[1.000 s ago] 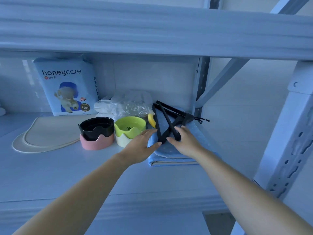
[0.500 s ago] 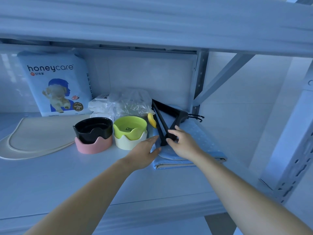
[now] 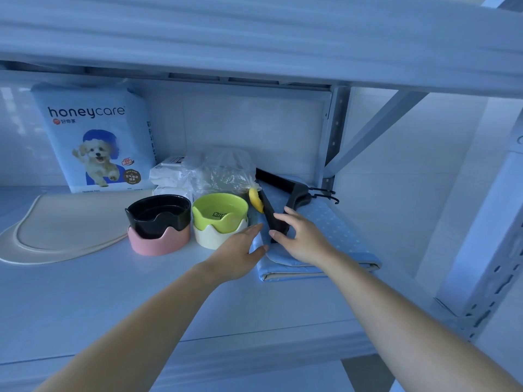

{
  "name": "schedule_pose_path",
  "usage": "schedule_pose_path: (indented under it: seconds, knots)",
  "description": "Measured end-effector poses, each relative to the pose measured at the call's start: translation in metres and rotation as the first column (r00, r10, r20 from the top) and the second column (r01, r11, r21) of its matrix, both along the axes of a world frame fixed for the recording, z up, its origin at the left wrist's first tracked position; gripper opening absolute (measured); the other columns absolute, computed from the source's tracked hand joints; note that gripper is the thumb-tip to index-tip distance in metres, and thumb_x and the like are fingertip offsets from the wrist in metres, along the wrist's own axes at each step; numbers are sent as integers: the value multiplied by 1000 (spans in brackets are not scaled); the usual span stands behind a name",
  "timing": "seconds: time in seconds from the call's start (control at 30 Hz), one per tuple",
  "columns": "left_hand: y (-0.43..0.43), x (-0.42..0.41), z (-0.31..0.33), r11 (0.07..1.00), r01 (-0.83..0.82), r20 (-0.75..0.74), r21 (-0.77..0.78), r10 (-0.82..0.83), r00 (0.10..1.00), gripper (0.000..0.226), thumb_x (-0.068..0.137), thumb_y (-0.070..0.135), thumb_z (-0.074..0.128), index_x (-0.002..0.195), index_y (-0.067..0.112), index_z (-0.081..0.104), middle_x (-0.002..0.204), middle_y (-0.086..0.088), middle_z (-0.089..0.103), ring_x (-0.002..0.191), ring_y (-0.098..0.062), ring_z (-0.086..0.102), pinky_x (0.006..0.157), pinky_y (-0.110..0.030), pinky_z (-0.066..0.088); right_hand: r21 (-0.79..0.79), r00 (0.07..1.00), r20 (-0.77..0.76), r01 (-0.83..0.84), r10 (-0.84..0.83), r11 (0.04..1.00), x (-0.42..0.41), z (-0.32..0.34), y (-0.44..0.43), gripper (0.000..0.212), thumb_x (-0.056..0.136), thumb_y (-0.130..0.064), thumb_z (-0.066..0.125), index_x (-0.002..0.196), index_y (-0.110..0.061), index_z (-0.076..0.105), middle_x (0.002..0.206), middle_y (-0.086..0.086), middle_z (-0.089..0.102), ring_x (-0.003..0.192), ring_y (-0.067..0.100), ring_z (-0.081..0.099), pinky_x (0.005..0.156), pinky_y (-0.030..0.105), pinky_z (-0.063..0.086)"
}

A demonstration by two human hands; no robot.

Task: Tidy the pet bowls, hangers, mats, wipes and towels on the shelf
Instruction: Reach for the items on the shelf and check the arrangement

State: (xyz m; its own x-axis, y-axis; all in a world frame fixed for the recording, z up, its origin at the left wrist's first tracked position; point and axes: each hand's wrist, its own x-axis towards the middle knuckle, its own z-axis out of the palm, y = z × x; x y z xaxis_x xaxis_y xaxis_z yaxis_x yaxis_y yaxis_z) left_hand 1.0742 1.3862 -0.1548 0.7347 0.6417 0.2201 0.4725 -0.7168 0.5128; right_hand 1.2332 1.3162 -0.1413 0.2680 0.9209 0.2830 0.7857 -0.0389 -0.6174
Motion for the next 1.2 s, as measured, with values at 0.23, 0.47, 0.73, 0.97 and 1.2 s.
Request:
schedule_pose_path:
  seconds: [0.23,0.47,0.73,0.97,1.2]
  knots:
    - [-2,-3,3,1000,6,14,16,-6,1000,59,96,36,44,148,22,20,153,4,28,132,-18,38,104,-22,29,17,999,-44,32,-32,999,4,-4,-3,67,85,-45,63,143,-28,35,157,-6,15,143,10,17,111,26,20]
    - [-3,-5,6,999,-4,27,38,3,1000,58,96,36,46,148,21,22,152,1,30,131,-17,39,99,-18,28,6,998,-37,49,-49,999,5,-1,-8,69,84,-45,64,143,-25,35,156,-6,18,143,10,19,109,24,20]
    - [-1,-2,4,998,7,43,60,-10,999,58,96,35,46,147,22,22,149,3,34,128,-19,42,99,-21,31,-12,999,-39,21,-22,1000,-2,6,-11,72,81,-38,70,143,-27,35,150,-10,33,136,10,33,102,17,28]
    - [8,1,5,998,22,95,62,-28,995,56,96,30,47,146,20,26,149,5,34,132,-18,38,106,-26,32,1,995,-91,-40,40,999,-3,5,-6,64,82,-26,69,139,-27,40,137,-19,40,130,4,38,104,20,34]
    - [13,2,4,996,51,118,69,-59,991,57,94,31,49,146,21,28,151,5,29,134,-14,35,107,-28,35,49,992,-120,-26,31,998,4,0,-2,70,79,-29,72,141,-27,39,153,-10,24,139,8,27,111,37,33]
